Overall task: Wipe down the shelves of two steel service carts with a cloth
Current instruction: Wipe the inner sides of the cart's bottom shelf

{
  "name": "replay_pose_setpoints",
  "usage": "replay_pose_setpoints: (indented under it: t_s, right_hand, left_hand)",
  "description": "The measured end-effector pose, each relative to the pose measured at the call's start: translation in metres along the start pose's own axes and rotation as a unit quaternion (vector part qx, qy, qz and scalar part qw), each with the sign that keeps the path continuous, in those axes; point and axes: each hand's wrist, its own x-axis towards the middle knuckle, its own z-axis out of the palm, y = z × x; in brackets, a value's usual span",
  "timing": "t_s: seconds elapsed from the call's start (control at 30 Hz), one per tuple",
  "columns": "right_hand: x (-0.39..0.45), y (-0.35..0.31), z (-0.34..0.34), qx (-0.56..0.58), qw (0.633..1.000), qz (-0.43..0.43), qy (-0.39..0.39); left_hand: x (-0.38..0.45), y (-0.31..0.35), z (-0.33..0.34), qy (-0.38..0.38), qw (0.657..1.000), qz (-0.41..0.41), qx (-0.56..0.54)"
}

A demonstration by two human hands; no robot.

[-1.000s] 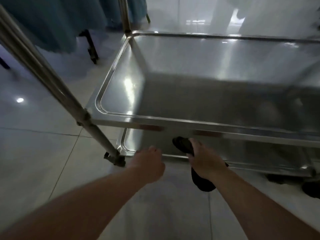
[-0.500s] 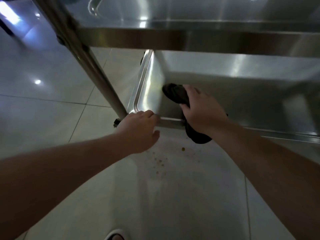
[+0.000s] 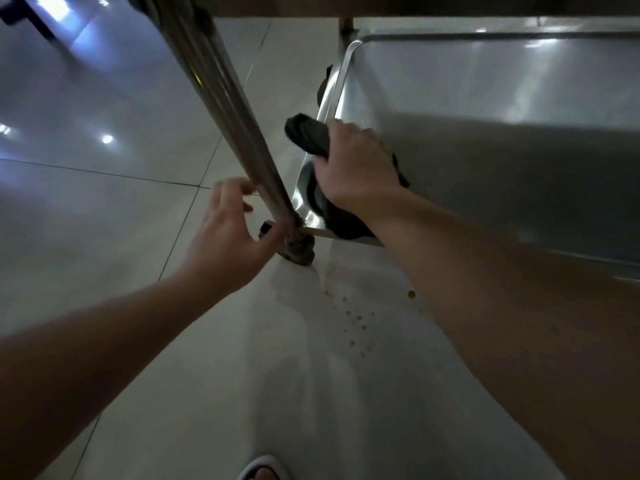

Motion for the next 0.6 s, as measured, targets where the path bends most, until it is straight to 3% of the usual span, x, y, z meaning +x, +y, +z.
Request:
replay_pose_setpoints:
  t_s: [0.07,0.13,0.2,0.3,0.4,0.47,0.53,0.6]
  right_hand:
    - [0.006,-0.006,0.019,0.038,0.994,-0.04,-0.09]
    - [-0.004,-0.002,0.034,-0.003,0.984,-0.108,-0.143]
    - [-0.021,0.016,0.037,-0.024,0.979,-0.147,-0.142]
    - [-0.038,0.063,0.018,-0.057,0.981,-0.144,-0.119]
    - [-0.02,0.128,-0.015,-0.087,0.994,-0.054,-0.05]
    - [0.011,0.162,-0.037,-0.109,0.991,0.078,0.021]
    - [0.046,0.165,-0.044,-0.108,0.969,0.218,0.049]
    - [0.072,0.134,-0.029,-0.105,0.962,0.247,0.055]
  left_hand:
    - [0.009,0.015,0.003,0.061,0.993,0.003,-0.098]
    - [0.02,0.034,0.007,0.089,0.975,-0.009,-0.203]
    - [0.03,0.043,0.014,0.09,0.951,-0.024,-0.295]
    - [0.036,0.04,0.025,0.084,0.938,-0.05,-0.334]
    - [0.039,0.033,0.034,0.08,0.916,-0.071,-0.387]
    - [0.041,0.031,0.038,0.085,0.914,-0.066,-0.391]
    - [0.043,0.03,0.04,0.094,0.914,-0.063,-0.389]
    - [0.043,0.031,0.042,0.105,0.916,-0.063,-0.381]
